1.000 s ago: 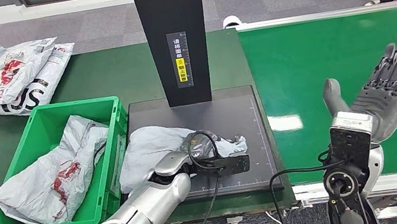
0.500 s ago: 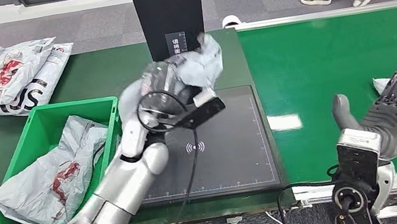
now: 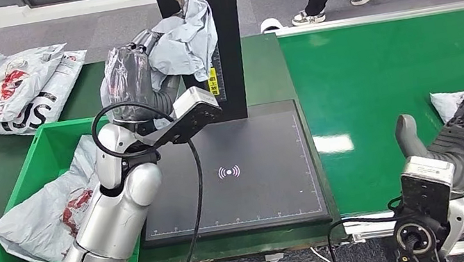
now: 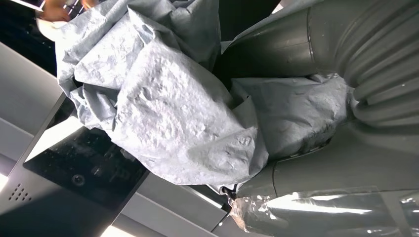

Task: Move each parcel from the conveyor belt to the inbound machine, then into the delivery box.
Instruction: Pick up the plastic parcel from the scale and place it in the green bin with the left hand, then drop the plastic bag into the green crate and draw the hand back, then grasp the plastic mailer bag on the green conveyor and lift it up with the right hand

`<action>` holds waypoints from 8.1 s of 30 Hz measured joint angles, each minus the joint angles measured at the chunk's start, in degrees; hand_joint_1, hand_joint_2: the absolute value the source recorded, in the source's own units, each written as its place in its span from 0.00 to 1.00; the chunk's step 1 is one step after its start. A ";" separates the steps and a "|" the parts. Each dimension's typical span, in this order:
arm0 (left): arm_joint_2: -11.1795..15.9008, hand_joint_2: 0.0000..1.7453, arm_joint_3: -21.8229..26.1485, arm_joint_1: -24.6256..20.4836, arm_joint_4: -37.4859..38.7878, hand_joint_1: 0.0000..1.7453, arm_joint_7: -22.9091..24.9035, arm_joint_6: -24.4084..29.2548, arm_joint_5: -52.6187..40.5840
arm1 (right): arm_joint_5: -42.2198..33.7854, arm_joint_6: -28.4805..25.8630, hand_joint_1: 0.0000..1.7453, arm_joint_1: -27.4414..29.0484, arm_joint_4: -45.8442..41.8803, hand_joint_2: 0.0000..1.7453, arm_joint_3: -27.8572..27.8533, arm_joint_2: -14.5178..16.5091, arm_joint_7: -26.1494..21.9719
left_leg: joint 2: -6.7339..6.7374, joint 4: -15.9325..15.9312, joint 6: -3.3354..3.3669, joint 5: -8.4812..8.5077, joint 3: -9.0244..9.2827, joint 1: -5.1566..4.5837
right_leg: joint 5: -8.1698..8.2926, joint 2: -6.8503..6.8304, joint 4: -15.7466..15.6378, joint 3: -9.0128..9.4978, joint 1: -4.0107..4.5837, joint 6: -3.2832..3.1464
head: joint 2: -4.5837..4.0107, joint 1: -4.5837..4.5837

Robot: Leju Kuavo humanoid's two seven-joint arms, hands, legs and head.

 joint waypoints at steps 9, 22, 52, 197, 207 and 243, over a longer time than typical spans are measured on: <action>0.29 1.00 0.01 0.27 -0.99 1.00 0.00 0.00 0.00 | 0.05 0.00 0.00 0.00 0.00 1.00 -0.03 0.00 0.00 | 0.00 0.00 0.00 0.00 0.00 0.01 | 0.00 0.00 0.00 -0.01 0.01 0.00 | 0.01 0.00; 0.38 1.00 0.01 0.40 -1.10 1.00 0.00 0.00 0.00 | 0.05 0.00 0.00 0.00 0.00 1.00 -0.05 0.00 0.00 | 0.00 0.00 0.00 0.00 0.00 0.00 | 0.00 0.00 0.00 -0.01 0.01 0.00 | 0.01 0.00; 18.93 1.00 31.80 17.34 3.23 1.00 10.93 3.47 -21.84 | 0.68 0.02 0.00 4.83 -3.29 1.00 -0.11 -1.61 3.31 | 0.32 -0.34 -0.78 -0.50 0.88 0.18 | -0.66 0.34 0.18 0.51 0.38 -0.78 | 0.01 -0.57; 2.91 1.00 10.64 19.22 -12.46 0.00 -12.03 -24.76 60.60 | 39.13 13.63 0.00 -1.68 31.77 1.00 -18.21 -5.37 36.56 | 0.23 -0.28 -0.60 -0.37 0.71 0.01 | -0.41 0.15 0.12 0.32 0.18 -0.65 | 0.00 -0.57; 0.00 1.00 9.60 19.67 -12.44 0.00 -12.35 -24.51 59.81 | 43.75 16.47 0.00 -5.96 46.81 1.00 -23.51 -8.37 40.77 | 0.24 -0.27 -0.59 -0.37 0.70 -0.01 | -0.39 0.13 0.12 0.33 0.17 -0.63 | 0.01 -0.57; -0.17 1.00 9.69 21.88 -14.39 0.00 -13.79 -24.85 56.97 | 42.76 13.35 1.00 -17.19 72.97 1.00 -27.50 -13.38 36.76 | 0.08 -0.26 -0.56 -0.34 0.69 -0.01 | -0.39 0.03 0.12 0.39 0.18 -0.59 | -0.01 -0.57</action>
